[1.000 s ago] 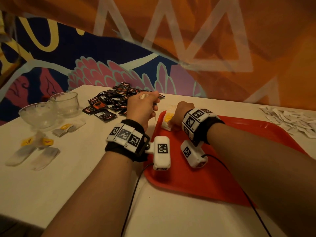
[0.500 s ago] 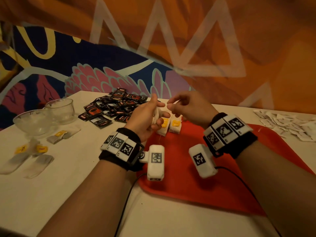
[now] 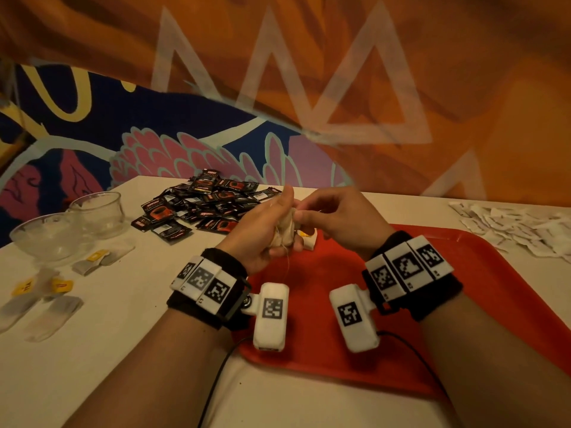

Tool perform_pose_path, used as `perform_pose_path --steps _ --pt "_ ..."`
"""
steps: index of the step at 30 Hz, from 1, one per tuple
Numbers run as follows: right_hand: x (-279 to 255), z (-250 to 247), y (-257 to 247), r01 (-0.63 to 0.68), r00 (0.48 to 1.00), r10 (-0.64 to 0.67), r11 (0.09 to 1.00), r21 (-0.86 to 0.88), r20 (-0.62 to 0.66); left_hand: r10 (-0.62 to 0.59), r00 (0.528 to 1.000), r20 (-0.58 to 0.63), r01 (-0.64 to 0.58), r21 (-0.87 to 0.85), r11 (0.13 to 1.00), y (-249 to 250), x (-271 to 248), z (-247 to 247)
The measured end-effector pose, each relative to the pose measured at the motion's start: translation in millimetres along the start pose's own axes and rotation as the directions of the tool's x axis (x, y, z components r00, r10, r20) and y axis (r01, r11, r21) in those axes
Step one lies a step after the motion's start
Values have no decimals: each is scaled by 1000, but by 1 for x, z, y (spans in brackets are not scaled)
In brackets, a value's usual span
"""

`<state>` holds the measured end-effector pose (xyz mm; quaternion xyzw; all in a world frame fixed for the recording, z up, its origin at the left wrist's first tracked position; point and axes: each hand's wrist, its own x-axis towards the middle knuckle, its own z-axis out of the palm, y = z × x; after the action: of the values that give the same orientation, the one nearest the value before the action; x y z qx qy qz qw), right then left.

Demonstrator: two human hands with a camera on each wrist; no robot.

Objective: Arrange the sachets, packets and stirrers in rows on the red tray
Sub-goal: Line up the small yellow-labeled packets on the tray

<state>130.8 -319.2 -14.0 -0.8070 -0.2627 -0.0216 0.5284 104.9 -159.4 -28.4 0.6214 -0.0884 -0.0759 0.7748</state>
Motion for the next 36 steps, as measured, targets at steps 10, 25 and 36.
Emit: perform_pose_path --steps 10,25,36 --pt "3 -4 0 -39 974 131 900 433 -184 161 967 -198 -161 17 987 -5 4 -3" --pt "-2 -4 5 34 992 -34 999 5 -123 396 882 -255 -285 381 880 -5 5 -2" --pt "-4 6 11 31 979 -43 998 -62 -201 405 874 -268 -316 321 893 -2 4 -5"
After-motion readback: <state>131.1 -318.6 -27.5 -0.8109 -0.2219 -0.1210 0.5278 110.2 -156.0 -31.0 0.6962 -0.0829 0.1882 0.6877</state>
